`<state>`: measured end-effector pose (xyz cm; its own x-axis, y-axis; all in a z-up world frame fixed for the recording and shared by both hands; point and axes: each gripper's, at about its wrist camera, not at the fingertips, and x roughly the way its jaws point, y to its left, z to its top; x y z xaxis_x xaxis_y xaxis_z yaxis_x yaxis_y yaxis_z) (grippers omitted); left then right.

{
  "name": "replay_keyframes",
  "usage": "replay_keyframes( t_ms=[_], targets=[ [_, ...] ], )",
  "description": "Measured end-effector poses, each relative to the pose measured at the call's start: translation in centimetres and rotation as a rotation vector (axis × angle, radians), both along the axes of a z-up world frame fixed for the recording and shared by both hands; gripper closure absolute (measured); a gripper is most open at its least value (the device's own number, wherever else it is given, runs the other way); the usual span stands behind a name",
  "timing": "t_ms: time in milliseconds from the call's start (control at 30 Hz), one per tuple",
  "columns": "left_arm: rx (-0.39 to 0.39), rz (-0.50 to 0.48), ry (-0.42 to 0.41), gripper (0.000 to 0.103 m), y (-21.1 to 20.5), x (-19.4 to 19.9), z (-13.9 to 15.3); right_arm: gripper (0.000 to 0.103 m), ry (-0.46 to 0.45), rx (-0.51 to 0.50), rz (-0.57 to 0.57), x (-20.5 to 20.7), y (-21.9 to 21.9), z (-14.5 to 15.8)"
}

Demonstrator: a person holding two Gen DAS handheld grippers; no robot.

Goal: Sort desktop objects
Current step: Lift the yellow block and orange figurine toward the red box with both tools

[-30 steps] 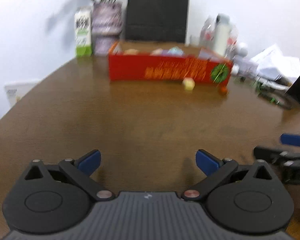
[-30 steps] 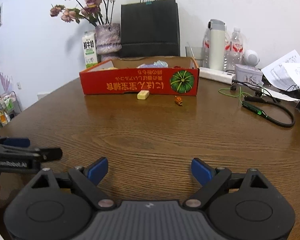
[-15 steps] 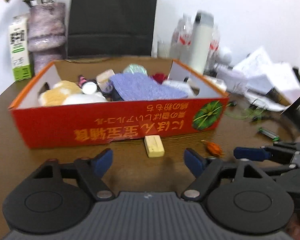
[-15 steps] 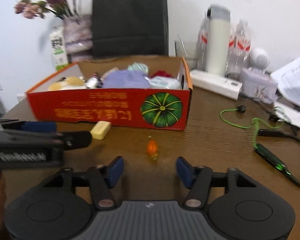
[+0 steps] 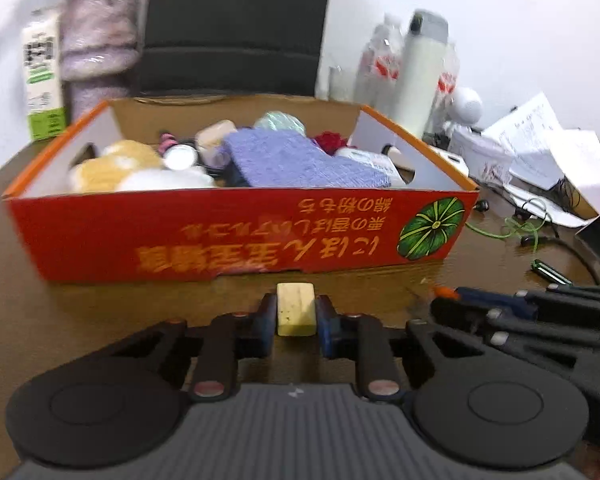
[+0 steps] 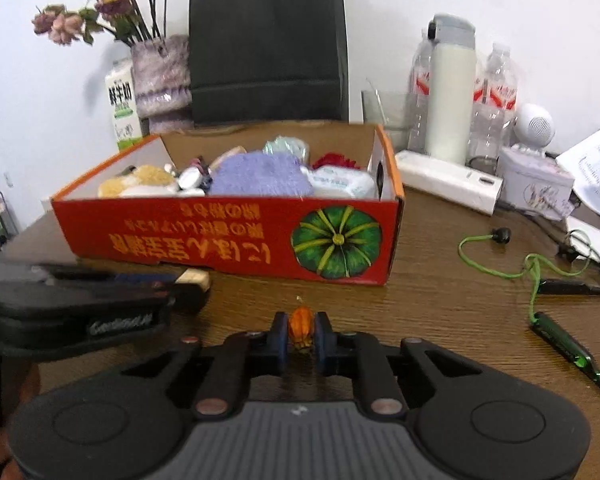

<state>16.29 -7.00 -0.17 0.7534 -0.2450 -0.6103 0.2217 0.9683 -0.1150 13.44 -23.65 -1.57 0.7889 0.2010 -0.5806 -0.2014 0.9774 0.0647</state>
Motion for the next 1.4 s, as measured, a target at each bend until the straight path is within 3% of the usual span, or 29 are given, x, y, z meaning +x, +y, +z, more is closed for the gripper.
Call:
replay_keyframes(
  t_ms=[333,467,700,867,1400],
  targets=[
    [-0.013,0.089,-0.088,0.081,5.1,-12.2,2.9,0.090,-0.062,0.026,0.084,-11.0,2.4,1.7],
    [-0.059,0.115,-0.099,0.081,7.5,-17.1,3.2,0.090,-0.065,0.036,0.080,-16.0,2.9,1.6],
    [-0.103,0.089,-0.125,0.081,8.8,-23.5,3.5,0.090,-0.113,0.031,0.075,-23.5,3.6,2.2],
    [-0.093,0.072,-0.125,0.081,8.3,-24.9,3.4,0.090,-0.144,0.029,0.083,-25.3,3.3,2.4],
    [-0.047,0.049,-0.122,0.081,6.5,-24.6,3.4,0.090,-0.143,0.055,0.047,-23.9,2.0,2.7]
  ],
)
